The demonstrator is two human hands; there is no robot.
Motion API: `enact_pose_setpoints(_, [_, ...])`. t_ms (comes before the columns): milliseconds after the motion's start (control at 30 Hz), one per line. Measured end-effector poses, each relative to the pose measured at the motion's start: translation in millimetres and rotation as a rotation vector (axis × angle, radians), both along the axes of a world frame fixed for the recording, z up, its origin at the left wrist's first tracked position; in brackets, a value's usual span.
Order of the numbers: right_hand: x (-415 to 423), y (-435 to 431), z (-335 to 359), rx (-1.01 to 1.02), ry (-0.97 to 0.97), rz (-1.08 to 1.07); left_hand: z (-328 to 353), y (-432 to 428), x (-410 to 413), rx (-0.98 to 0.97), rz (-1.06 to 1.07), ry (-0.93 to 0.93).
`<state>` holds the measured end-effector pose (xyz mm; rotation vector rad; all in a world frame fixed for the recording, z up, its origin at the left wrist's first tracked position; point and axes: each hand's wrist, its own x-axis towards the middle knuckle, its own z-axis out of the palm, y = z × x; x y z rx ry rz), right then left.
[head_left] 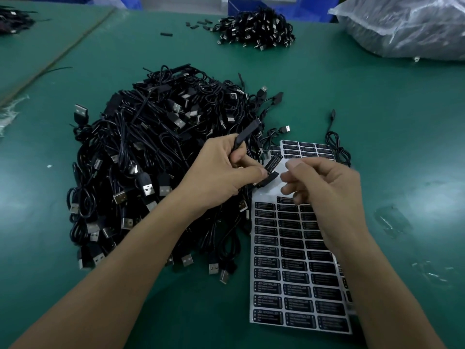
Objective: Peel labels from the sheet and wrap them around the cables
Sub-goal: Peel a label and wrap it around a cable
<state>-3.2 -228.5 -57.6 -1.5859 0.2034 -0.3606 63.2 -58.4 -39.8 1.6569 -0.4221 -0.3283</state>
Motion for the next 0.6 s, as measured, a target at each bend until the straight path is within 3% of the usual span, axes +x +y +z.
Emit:
enact_pose_setpoints(300, [2.8, 0.5, -2.5, 0.034, 0.003, 0.064, -1.2, 0.1, 0.4, 0.017, -0.043, -0.028])
enact_pose_setpoints(500, [2.2, -0.8, 1.2, -0.159, -0.060, 0.155, -2.3, 0.1, 0.3, 0.058, -0.119, -0.037])
enact_pose_setpoints(600, [1.6, -3.5, 3.6, -0.096, -0.012, 0.181, -3.5, 0.3, 1.4, 0.079, -0.082, -0.035])
